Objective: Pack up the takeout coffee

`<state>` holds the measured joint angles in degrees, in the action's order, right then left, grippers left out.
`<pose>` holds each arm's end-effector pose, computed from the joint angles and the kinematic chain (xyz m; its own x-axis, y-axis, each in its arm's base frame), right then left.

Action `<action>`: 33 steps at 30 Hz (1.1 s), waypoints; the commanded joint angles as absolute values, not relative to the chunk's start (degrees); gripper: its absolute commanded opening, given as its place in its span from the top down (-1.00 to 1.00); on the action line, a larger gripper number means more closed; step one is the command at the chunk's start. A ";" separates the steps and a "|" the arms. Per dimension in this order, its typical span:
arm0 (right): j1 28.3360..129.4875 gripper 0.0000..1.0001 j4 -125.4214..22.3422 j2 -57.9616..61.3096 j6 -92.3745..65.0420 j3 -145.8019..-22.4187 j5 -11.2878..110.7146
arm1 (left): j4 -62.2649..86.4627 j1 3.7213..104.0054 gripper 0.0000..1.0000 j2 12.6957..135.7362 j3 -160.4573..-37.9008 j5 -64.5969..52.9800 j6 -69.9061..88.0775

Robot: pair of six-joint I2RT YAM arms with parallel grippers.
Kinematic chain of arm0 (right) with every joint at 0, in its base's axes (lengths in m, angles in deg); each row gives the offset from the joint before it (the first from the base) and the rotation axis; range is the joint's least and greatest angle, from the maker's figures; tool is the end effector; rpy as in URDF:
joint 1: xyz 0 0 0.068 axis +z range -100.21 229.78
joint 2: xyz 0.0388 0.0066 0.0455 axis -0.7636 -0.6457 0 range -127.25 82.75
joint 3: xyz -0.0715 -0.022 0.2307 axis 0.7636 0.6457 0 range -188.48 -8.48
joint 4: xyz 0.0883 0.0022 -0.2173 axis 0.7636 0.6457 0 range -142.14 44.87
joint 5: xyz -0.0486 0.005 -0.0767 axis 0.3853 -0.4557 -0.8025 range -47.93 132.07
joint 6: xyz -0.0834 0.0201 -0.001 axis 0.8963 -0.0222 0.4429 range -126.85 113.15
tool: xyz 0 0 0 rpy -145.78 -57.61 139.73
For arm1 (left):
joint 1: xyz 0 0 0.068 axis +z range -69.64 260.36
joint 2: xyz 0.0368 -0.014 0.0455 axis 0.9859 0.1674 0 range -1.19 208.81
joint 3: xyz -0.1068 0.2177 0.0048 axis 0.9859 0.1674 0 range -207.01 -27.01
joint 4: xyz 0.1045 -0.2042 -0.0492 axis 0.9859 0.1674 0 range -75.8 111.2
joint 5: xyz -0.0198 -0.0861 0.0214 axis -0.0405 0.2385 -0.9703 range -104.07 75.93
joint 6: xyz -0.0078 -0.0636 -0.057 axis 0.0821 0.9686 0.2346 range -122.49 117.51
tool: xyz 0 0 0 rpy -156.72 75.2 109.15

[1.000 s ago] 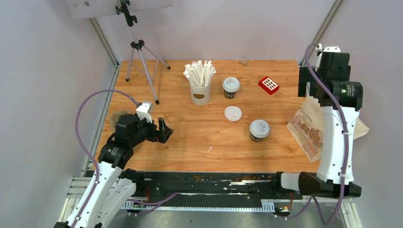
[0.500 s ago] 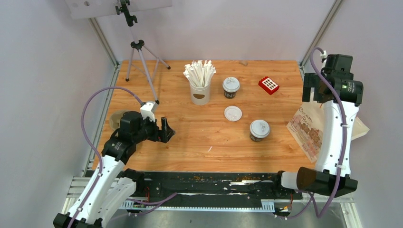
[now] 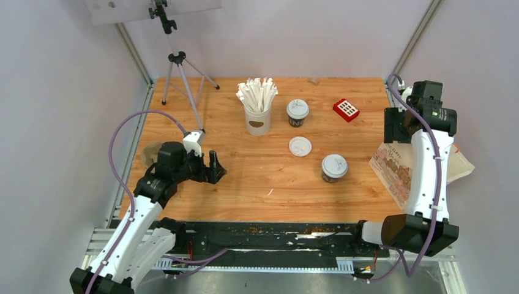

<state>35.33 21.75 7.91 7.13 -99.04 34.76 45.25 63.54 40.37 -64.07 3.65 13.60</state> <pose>0.2199 -0.0666 0.3277 -0.8738 -0.0222 -0.4857 0.1045 0.9670 -0.2323 0.1703 -0.0755 0.2258 -0.6768 -0.0712 -0.7327 0.3383 0.8539 -0.3955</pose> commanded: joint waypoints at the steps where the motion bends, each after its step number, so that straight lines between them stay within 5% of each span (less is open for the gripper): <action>1: 34.93 -0.12 19.33 11.19 8.62 -99.74 36.27 | 44.68 63.66 -1.00 40.27 -65.33 3.96 12.32; 11: 35.04 1.00 20.28 10.16 9.82 -104.29 31.24 | 44.12 63.66 -1.00 39.29 -65.09 4.34 12.27; 25: 38.78 1.00 23.17 5.27 8.72 -131.50 28.64 | 43.58 63.66 -1.00 36.00 -64.63 2.21 12.95; 33: 57.26 1.00 19.51 3.18 11.46 -141.94 23.18 | 45.89 63.66 -1.00 34.99 -65.65 -3.63 16.84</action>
<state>48.64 23.33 3.29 9.51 -139.24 27.26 45.21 63.52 35.45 -64.07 1.13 14.08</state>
